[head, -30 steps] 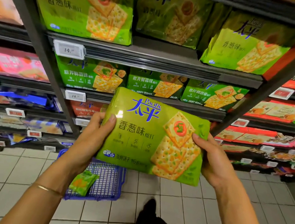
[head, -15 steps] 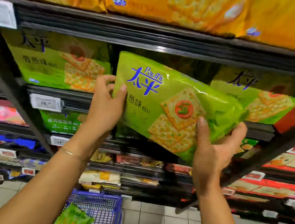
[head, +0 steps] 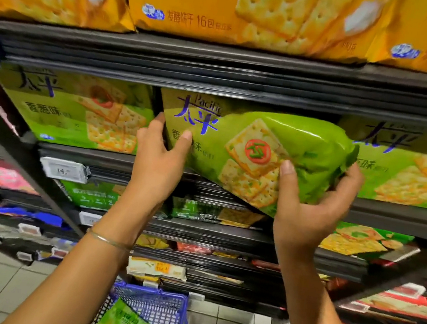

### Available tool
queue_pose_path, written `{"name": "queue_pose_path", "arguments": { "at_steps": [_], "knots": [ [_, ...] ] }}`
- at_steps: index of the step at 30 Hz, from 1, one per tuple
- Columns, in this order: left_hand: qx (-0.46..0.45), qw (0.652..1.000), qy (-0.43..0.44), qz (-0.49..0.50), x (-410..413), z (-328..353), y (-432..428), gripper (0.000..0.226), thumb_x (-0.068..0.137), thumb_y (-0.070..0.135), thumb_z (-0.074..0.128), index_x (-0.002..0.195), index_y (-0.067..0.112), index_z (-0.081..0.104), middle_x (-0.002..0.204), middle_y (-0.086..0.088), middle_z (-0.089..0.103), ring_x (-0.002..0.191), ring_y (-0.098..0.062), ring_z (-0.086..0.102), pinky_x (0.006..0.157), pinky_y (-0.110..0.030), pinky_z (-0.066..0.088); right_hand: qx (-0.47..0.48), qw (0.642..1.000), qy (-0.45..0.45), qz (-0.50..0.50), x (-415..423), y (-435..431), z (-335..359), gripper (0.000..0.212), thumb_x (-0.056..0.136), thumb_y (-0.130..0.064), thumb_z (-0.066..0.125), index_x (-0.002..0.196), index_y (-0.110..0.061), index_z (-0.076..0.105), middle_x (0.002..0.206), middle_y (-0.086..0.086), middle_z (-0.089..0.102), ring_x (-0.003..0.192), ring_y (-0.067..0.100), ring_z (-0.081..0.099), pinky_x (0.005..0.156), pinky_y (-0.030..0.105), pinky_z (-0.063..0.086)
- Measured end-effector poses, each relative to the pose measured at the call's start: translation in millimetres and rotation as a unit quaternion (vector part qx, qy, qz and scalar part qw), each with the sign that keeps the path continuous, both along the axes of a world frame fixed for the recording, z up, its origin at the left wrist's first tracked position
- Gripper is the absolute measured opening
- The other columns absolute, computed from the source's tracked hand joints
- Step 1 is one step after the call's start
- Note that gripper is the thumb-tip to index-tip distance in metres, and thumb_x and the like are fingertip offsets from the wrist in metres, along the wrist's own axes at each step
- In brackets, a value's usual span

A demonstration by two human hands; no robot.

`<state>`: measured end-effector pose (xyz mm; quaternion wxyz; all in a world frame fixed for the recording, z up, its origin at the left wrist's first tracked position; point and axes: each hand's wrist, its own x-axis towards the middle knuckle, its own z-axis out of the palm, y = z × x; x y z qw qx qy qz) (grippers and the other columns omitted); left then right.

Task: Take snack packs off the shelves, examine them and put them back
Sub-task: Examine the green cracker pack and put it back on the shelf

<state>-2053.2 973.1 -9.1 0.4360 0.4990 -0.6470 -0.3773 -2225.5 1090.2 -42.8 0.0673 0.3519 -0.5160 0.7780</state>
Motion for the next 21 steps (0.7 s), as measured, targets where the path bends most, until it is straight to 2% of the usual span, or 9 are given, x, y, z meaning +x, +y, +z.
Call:
{"name": "queue_pose_path", "arguments": {
  "at_steps": [3, 5, 7, 10, 12, 14, 17, 19, 21],
  "knots": [
    [-0.011, 1.0, -0.006, 0.024, 7.8, -1.8, 2.5, 0.081, 0.08, 0.059, 0.061, 0.148, 0.019, 0.05, 0.137, -0.009, 0.058, 0.125, -0.026, 0.06, 0.111, -0.051, 0.047, 0.028, 0.999, -0.011, -0.04, -2.2, -8.8, -2.4, 0.061, 0.085, -0.013, 0.083, 0.13, 0.005, 0.046, 0.125, 0.021, 0.058, 0.114, 0.022, 0.064, 0.095, 0.033, 0.057],
    [-0.016, 0.999, -0.007, 0.028, 10.6, -3.1, 3.5, 0.076, 0.083, 0.054, 0.062, 0.149, 0.018, 0.05, 0.138, -0.006, 0.056, 0.123, -0.021, 0.06, 0.111, -0.048, 0.047, 0.05, 0.997, -0.001, -0.066, -1.3, -13.9, -1.8, 0.053, 0.086, -0.015, 0.083, 0.123, 0.006, 0.053, 0.118, 0.021, 0.06, 0.107, 0.024, 0.063, 0.09, 0.041, 0.057],
    [-0.016, 0.999, 0.004, 0.028, 12.3, -3.3, 3.5, 0.078, 0.081, 0.057, 0.062, 0.147, 0.018, 0.051, 0.137, -0.007, 0.058, 0.123, -0.02, 0.061, 0.111, -0.048, 0.048, 0.076, 0.992, 0.019, -0.104, 1.2, -18.3, -1.3, 0.05, 0.086, -0.018, 0.083, 0.119, 0.01, 0.059, 0.12, 0.026, 0.054, 0.112, 0.036, 0.059, 0.094, 0.052, 0.053],
    [-0.014, 1.0, 0.016, 0.022, 15.5, -4.4, 3.0, 0.085, 0.076, 0.062, 0.061, 0.148, 0.018, 0.05, 0.139, -0.009, 0.059, 0.124, -0.022, 0.061, 0.111, -0.048, 0.048, 0.114, 0.982, 0.021, -0.15, 7.7, -23.3, 1.3, 0.049, 0.086, -0.024, 0.083, 0.117, 0.01, 0.066, 0.114, 0.026, 0.049, 0.111, 0.044, 0.051, 0.1, 0.051, 0.048],
    [-0.015, 1.0, 0.021, 0.018, 17.2, -5.8, 3.7, 0.083, 0.078, 0.059, 0.062, 0.148, 0.017, 0.05, 0.14, -0.009, 0.059, 0.126, -0.022, 0.061, 0.112, -0.049, 0.047, 0.151, 0.975, 0.018, -0.161, 11.4, -25.4, 4.4, 0.046, 0.089, -0.028, 0.08, 0.114, 0.009, 0.069, 0.108, 0.022, 0.049, 0.107, 0.038, 0.047, 0.1, 0.048, 0.044],
    [-0.019, 1.0, 0.016, 0.014, 18.8, -7.6, 5.0, 0.081, 0.078, 0.058, 0.062, 0.148, 0.018, 0.05, 0.14, -0.009, 0.059, 0.126, -0.022, 0.06, 0.112, -0.049, 0.047, 0.172, 0.975, 0.017, -0.141, 12.9, -26.9, 6.4, 0.042, 0.093, -0.026, 0.076, 0.11, 0.011, 0.067, 0.107, 0.014, 0.045, 0.106, 0.036, 0.047, 0.1, 0.053, 0.044],
    [-0.027, 1.0, 0.001, 0.014, 20.7, -9.6, 6.6, 0.074, 0.083, 0.055, 0.064, 0.147, 0.022, 0.05, 0.14, -0.006, 0.057, 0.125, -0.021, 0.059, 0.111, -0.049, 0.048, 0.187, 0.978, -0.001, -0.097, 11.2, -27.9, 10.6, 0.041, 0.098, -0.024, 0.067, 0.123, 0.008, 0.062, 0.114, 0.014, 0.047, 0.109, 0.037, 0.051, 0.097, 0.056, 0.045],
    [-0.031, 0.999, 0.002, 0.011, 21.1, -10.1, 6.9, 0.07, 0.085, 0.051, 0.066, 0.147, 0.021, 0.05, 0.139, -0.007, 0.057, 0.125, -0.022, 0.058, 0.111, -0.049, 0.048, 0.183, 0.979, -0.03, -0.08, 11.2, -26.8, 15.2, 0.045, 0.1, -0.019, 0.063, 0.14, -0.003, 0.054, 0.124, 0.009, 0.051, 0.115, 0.027, 0.054, 0.099, 0.052, 0.047],
    [-0.034, 0.999, -0.001, 0.007, 20.8, -10.7, 6.6, 0.067, 0.091, 0.043, 0.07, 0.149, 0.017, 0.048, 0.141, -0.009, 0.055, 0.127, -0.024, 0.057, 0.112, -0.05, 0.046, 0.169, 0.982, -0.052, -0.067, 11.7, -25.0, 17.1, 0.047, 0.1, -0.013, 0.062, 0.144, -0.008, 0.049, 0.133, 0.005, 0.054, 0.12, 0.021, 0.055, 0.103, 0.047, 0.048]
  ]
}}
